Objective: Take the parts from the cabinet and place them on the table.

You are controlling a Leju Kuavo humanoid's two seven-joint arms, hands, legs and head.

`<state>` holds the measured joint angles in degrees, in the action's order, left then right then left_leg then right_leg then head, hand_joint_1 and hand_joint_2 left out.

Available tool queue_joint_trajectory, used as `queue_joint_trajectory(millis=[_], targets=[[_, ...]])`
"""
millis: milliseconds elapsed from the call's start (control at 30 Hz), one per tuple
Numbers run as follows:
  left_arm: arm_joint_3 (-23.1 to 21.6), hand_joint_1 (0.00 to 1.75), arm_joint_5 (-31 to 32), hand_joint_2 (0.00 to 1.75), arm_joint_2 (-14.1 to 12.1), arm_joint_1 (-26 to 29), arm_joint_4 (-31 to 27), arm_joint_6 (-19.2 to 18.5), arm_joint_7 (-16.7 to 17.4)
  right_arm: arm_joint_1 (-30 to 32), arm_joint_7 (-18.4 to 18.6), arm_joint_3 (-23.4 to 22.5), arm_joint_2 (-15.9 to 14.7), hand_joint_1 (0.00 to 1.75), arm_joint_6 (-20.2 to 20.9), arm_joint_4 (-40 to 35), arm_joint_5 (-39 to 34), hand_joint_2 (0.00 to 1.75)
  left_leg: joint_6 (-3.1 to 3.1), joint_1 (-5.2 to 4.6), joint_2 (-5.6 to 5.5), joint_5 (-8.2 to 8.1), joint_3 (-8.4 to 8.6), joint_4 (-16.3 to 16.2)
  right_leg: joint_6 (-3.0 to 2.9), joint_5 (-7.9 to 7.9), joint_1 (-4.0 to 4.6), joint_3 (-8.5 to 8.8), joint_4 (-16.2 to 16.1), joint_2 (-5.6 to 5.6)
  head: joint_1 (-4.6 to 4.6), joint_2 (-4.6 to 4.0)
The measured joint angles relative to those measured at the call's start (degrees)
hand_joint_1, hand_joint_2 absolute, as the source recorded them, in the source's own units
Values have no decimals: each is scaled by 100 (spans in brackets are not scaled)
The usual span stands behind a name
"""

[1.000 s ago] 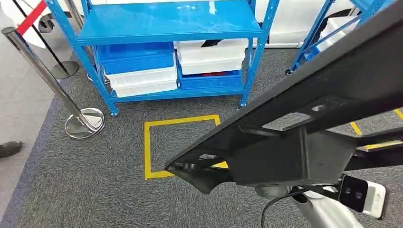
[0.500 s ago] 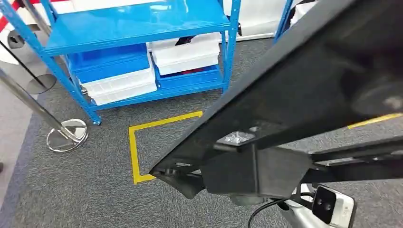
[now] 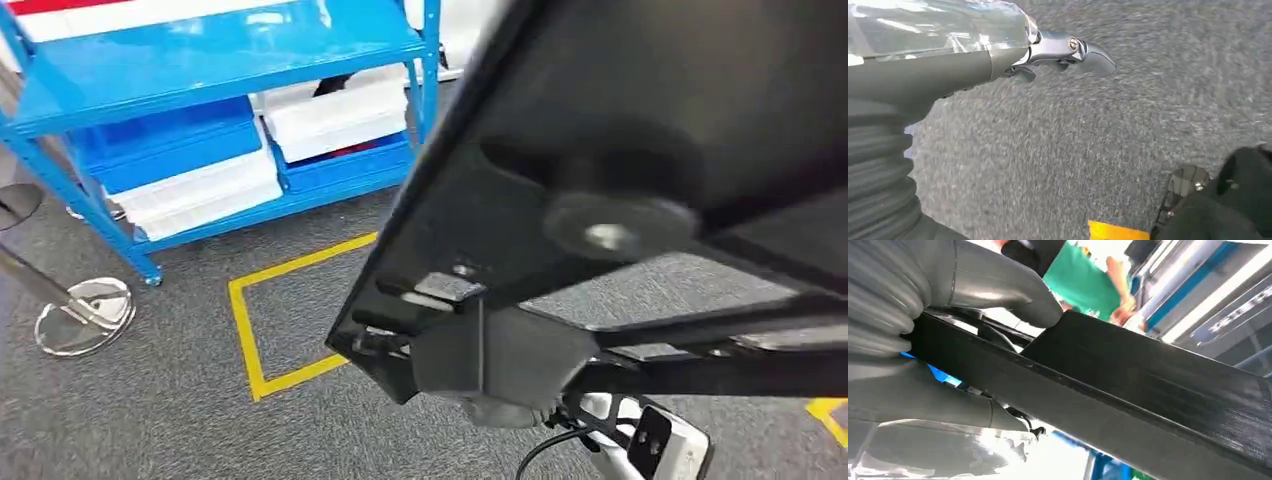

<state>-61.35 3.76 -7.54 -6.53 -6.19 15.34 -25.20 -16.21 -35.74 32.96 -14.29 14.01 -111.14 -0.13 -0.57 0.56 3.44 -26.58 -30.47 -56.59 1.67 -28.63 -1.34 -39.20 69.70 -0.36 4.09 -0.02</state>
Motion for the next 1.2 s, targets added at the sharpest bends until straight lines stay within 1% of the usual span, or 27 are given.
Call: queue_joint_trajectory(millis=[33,67,100,133,200,233,300,333,367,400,433,467,533,567,600,667,733,800,833,900,933,967,1033,1067,1100,1133,1200], targets=[[4,0,0,175,17,-9,0,11,2,-1,0,4,0,169,-22,11,7,175,28,4,53,-18,5,-21,-2,226,-3,326,-565,-108,0,0],[7,0,0,175,26,-14,0,13,7,-5,0,4,0,169,-28,15,11,175,62,0,101,-40,11,-47,-18,241,9,543,-1003,-323,0,0],[13,0,-2,175,28,-11,0,22,13,-11,0,9,0,169,-28,26,11,175,95,-49,134,-58,-8,-70,-79,204,92,564,-1051,-408,0,0],[20,0,2,175,33,-14,0,22,13,-10,0,11,0,169,-33,33,11,175,127,-47,164,-54,-10,-69,-144,219,75,537,-1045,-292,0,0],[28,0,-2,175,39,-25,0,24,17,-1,0,11,-4,169,-33,52,11,175,194,-46,278,-47,8,-56,-207,230,109,495,-1034,-188,2,0],[31,0,-2,175,39,-42,0,26,17,-3,0,13,-7,169,-33,52,11,175,235,-36,317,-66,17,-60,-261,261,80,497,-1070,-125,2,0],[35,0,-2,175,41,-48,0,54,24,-13,0,13,-9,169,-39,52,-30,175,287,0,-80,-350,-110,-385,-333,293,54,497,-1096,-39,2,0],[42,0,-2,175,41,-40,0,92,15,-5,0,13,-9,169,-33,52,-90,175,294,0,-210,-604,-306,-832,-356,302,57,485,-1096,10,2,0],[50,0,-2,175,41,-18,0,151,-2,7,0,2,-13,169,2,52,-155,175,299,0,-268,-850,-552,-1379,-370,310,71,471,-1095,79,2,0],[61,0,-2,175,41,2,0,223,-4,13,0,-24,-17,169,52,59,-192,175,299,0,-285,-981,-746,-1796,-383,319,86,457,-1092,152,2,0],[77,0,-2,175,44,14,0,284,-7,11,0,-46,-17,169,112,76,-212,175,289,0,-286,-962,-821,-1945,-388,325,100,453,-1091,224,2,0],[98,0,-2,175,46,17,0,354,-15,7,0,-63,-17,169,153,94,-214,175,270,0,-291,-805,-761,-1802,-388,332,108,454,-1089,302,2,0],[133,0,-2,175,46,10,0,420,-22,-22,0,-74,-4,169,195,111,-212,175,201,-1,-373,-279,-341,-894,-381,336,124,461,-1071,455,2,0],[136,0,-2,175,39,11,2,431,-20,-49,2,-74,18,169,201,116,-201,175,138,-9,-641,-37,-98,-342,-374,340,120,458,-1062,518,2,0],[135,0,-2,175,26,18,13,433,-7,-78,6,-74,43,169,201,129,-195,175,98,10,-890,-118,-43,-197,-343,356,139,437,-1051,568,0,0],[136,0,0,175,35,29,13,439,2,-115,7,-74,74,169,203,146,-186,175,122,-21,-811,-108,-8,-104,-267,399,76,367,-1043,698,0,0],[135,0,-4,175,37,16,13,446,7,-114,7,-77,74,169,203,159,-184,175,68,-14,-690,-57,6,-44,-180,448,81,336,-1073,843,2,0],[138,0,-4,175,44,7,13,459,13,-145,7,-83,77,169,212,168,-177,175,2,23,-541,9,35,53,-152,225,108,225,-828,330,0,0],[138,0,-4,175,44,21,13,459,39,-171,7,-85,77,169,232,181,-179,175,-9,20,-456,13,29,53,-122,-8,91,41,-444,178,0,0],[138,0,-11,175,44,56,13,459,100,-162,7,-81,79,169,412,229,-225,175,-12,17,-295,7,12,51,-63,-379,51,-358,419,92,0,0],[138,0,-11,175,39,60,13,472,127,-160,7,-68,87,169,519,267,-249,175,-10,18,-222,6,6,47,-36,-413,28,-463,653,76,0,0],[138,0,-11,175,39,59,13,502,135,-158,4,-53,103,169,627,330,-264,175,-3,21,-148,2,7,47,-14,-311,-2,-423,596,55,0,0],[138,0,-9,175,39,51,13,533,133,-131,2,-42,135,169,756,393,-256,175,40,30,-19,-27,20,23,8,135,-38,61,-252,-48,0,0],[138,0,-9,175,37,51,13,535,129,-113,2,-42,174,169,774,402,-234,175,78,35,32,-54,30,-6,6,329,-38,360,-778,-196,0,0],[135,0,-4,175,-9,59,22,535,127,-91,2,-46,225,169,791,404,-205,175,127,0,70,-85,31,-27,-23,209,28,483,-1029,-520,0,0],[135,0,4,175,-15,50,26,524,85,-41,0,-52,284,169,796,400,-162,175,166,-26,120,-111,27,-62,-93,260,33,463,-1048,-418,2,0],[133,0,-2,175,-116,45,37,450,0,123,0,-88,365,169,731,341,-35,175,230,-22,222,-115,59,-35,-153,240,62,433,-1022,-292,0,0]])
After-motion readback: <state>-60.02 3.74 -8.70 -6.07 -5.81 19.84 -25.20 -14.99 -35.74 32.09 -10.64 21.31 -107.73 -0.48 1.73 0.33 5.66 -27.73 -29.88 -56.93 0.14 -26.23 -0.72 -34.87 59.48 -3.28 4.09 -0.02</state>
